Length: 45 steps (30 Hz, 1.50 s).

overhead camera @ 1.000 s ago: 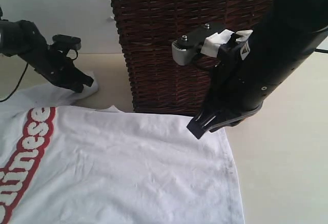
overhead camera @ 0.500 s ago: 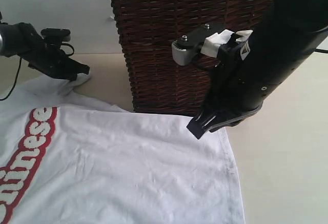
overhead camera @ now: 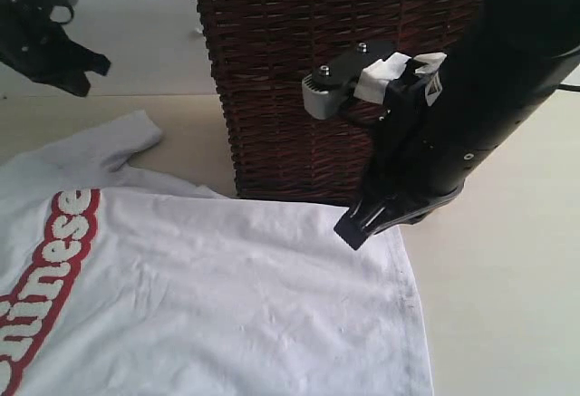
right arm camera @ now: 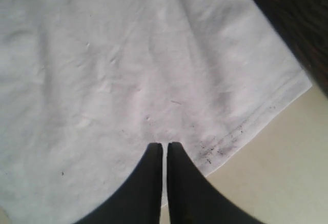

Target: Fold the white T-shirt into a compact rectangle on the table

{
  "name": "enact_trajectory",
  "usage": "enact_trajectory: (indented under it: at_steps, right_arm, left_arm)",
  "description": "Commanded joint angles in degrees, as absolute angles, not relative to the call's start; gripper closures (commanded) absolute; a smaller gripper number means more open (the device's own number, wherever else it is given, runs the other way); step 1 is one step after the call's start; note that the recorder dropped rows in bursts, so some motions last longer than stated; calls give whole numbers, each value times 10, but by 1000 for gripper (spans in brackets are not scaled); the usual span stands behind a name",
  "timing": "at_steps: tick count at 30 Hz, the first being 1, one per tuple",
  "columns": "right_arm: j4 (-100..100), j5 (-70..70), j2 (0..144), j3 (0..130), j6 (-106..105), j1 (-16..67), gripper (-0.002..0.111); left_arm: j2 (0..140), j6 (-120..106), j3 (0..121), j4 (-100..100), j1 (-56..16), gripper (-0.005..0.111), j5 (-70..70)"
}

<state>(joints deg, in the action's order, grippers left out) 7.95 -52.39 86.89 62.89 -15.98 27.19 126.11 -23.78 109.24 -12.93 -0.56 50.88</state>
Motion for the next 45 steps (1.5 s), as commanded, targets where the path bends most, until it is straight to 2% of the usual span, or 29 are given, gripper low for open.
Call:
enact_trajectory:
  at_steps: [1, 3, 8, 11, 13, 16, 18, 21, 25, 32, 37, 41, 45]
  right_arm:
    - [80, -515, 867, 632, -170, 270, 93]
    - [82, -512, 867, 632, -170, 270, 89]
    - [93, -511, 867, 632, -170, 270, 82]
    - [93, -511, 867, 632, -170, 270, 80]
    - [93, -511, 867, 632, -170, 270, 80]
    - [93, -511, 867, 632, -170, 270, 80]
    - [93, -511, 867, 632, -170, 270, 80]
    - [93, -511, 867, 632, -170, 270, 80]
    - [93, -511, 867, 632, -170, 270, 80]
    - [93, -511, 867, 632, -170, 270, 80]
    - [93, -509, 867, 632, -170, 270, 80]
    - [93, -508, 867, 632, -170, 270, 80]
    - [93, -508, 867, 632, -170, 270, 80]
  left_arm:
    - [1196, -367, 1055, -119, 36, 107, 636]
    - [1171, -430, 1024, -121, 55, 107, 700]
    - [1116, -574, 906, -103, 79, 107, 700]
    - [1096, -651, 833, 11, 79, 106, 700]
    - [1093, -645, 798, 95, 79, 99, 700]
    - [1093, -639, 755, 188, 84, 76, 700]
    - [1093, -639, 727, 209, 89, 50, 672]
    - [1093, -639, 695, 206, 97, 21, 565]
    - [1093, -642, 669, 205, 97, 1, 489]
    - [1093, -640, 666, 270, 97, 1, 406]
    - [1093, -640, 666, 213, 97, 1, 463]
    - [1090, -645, 666, 141, 97, 1, 433]
    - [1074, -755, 666, 51, 93, 1, 421]
